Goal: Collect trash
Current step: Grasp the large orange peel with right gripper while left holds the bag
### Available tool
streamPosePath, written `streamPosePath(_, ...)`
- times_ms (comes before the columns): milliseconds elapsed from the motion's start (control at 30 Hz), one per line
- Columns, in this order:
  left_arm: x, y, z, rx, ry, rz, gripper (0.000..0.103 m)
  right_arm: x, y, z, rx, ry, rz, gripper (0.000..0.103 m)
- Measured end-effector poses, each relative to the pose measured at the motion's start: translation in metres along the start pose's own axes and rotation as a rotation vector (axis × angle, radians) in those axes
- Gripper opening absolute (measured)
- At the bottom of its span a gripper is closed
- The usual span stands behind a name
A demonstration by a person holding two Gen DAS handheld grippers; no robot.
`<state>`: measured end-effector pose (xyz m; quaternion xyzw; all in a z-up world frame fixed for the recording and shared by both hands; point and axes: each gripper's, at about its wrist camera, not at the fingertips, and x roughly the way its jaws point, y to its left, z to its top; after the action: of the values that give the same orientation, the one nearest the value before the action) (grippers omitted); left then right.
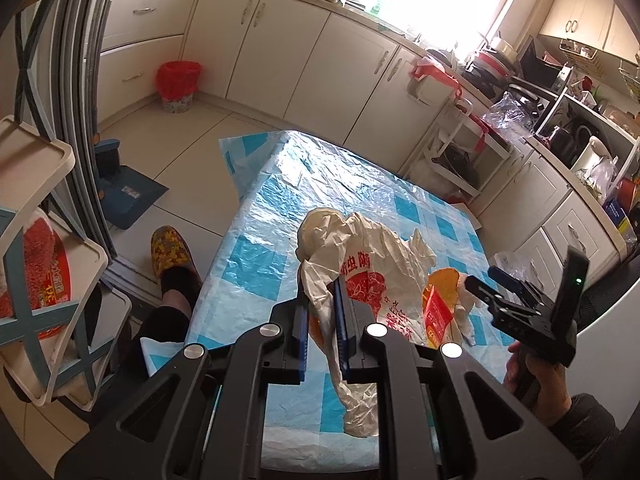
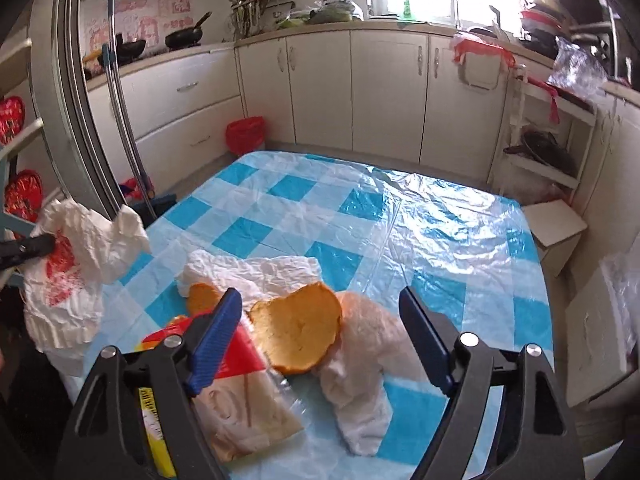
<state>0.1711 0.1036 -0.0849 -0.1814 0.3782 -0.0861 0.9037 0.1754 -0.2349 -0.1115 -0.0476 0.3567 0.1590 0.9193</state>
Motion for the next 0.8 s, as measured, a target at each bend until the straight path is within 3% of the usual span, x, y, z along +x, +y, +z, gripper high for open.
streamPosePath(67, 0.0, 0.0, 0.001, 0.0, -0.002, -0.005, 0.011, 0.021, 0.003, 0.005, -0.068, 0.052, -0.019, 0.076)
streamPosePath(267, 0.003, 0.004, 0.002, -0.008, 0.003, -0.012, 0.011, 0.059, 0.008, 0.011, -0.182, 0.135, -0.002, 0.05)
streamPosePath(400, 0.003, 0.009, 0.004, -0.027, -0.002, -0.01, 0.011, 0.065, 0.021, 0.011, -0.256, 0.188, 0.044, 0.018)
streamPosePath(567, 0.004, 0.011, 0.004, -0.034, -0.001, -0.012, 0.011, 0.058, 0.018, 0.012, -0.242, 0.201, 0.072, 0.017)
streamPosePath(633, 0.004, 0.01, 0.004, -0.03, -0.002, -0.015, 0.011, 0.059, 0.014, 0.011, -0.239, 0.216, 0.069, 0.036)
streamPosePath(700, 0.003, 0.008, 0.004, -0.028, -0.004, -0.017, 0.011, 0.06, 0.012, 0.007, -0.242, 0.232, 0.067, 0.036)
streamPosePath(767, 0.001, 0.006, 0.004, -0.025, -0.007, -0.019, 0.011, 0.06, 0.01, 0.003, -0.23, 0.237, 0.077, 0.028)
streamPosePath(800, 0.001, 0.004, 0.004, -0.023, -0.008, -0.019, 0.011, 0.059, 0.01, 0.002, -0.221, 0.239, 0.076, 0.014)
